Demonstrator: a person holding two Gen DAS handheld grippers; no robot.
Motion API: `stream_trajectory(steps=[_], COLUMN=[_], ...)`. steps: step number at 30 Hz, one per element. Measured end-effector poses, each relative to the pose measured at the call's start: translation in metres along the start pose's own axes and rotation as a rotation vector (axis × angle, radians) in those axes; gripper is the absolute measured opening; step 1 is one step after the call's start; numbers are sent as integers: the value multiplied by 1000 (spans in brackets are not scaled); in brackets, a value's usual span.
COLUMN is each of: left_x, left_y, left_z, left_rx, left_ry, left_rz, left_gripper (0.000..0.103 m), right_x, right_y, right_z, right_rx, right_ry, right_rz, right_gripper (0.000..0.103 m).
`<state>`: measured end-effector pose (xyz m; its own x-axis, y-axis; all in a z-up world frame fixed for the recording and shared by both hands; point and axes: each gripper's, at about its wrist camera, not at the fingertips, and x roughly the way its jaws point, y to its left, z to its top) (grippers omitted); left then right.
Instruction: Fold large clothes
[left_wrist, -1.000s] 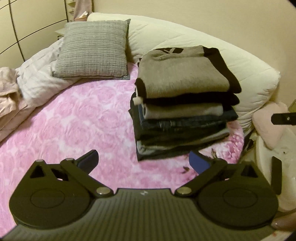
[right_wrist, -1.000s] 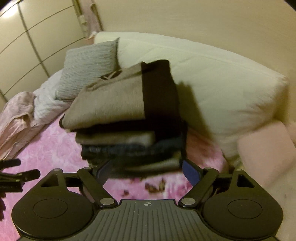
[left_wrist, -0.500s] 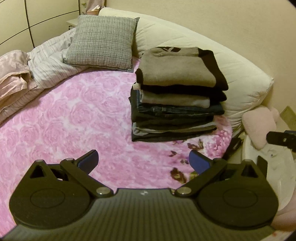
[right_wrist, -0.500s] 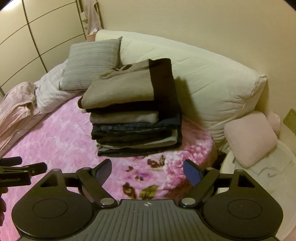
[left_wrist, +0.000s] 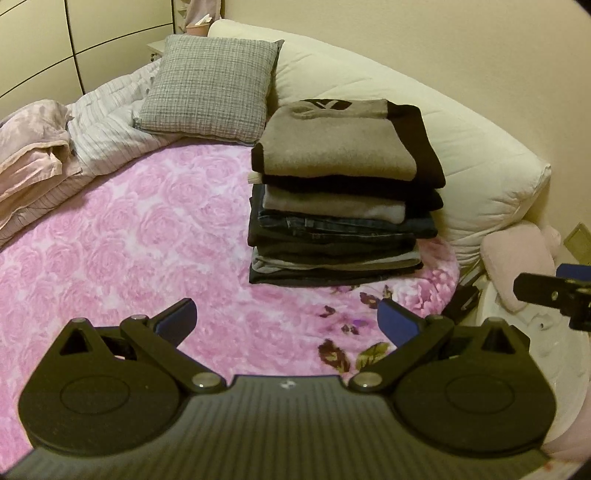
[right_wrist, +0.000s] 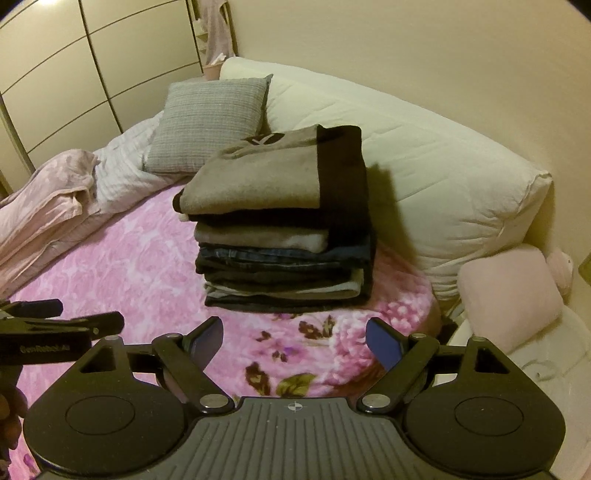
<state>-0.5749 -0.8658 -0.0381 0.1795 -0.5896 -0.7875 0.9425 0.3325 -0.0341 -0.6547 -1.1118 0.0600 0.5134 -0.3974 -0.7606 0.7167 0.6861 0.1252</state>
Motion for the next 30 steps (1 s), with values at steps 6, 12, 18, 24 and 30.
stream_trajectory(steps=[6,12,18,24,30], left_x=[2,4,4,4,3], left_y=[-10,-17,-18,-18,-18], left_z=[1,-2,-2,-1,1], left_rx=[2,6,10,9,21], left_ry=[4,16,21,15,-2], left_rz=[4,-12,-14,-15,-6], left_gripper=[102,102,102,102,102], right_x=[1,4,7,9,11], right_y=[-4,-4,-2,0,1], right_z=[0,-1,0,3,3], right_rx=[-14,-21,-21,-20,-15], right_ry=[2,13,18,12,15], right_rz=[6,5,8,12,16], right_gripper=[82,82,82,82,82])
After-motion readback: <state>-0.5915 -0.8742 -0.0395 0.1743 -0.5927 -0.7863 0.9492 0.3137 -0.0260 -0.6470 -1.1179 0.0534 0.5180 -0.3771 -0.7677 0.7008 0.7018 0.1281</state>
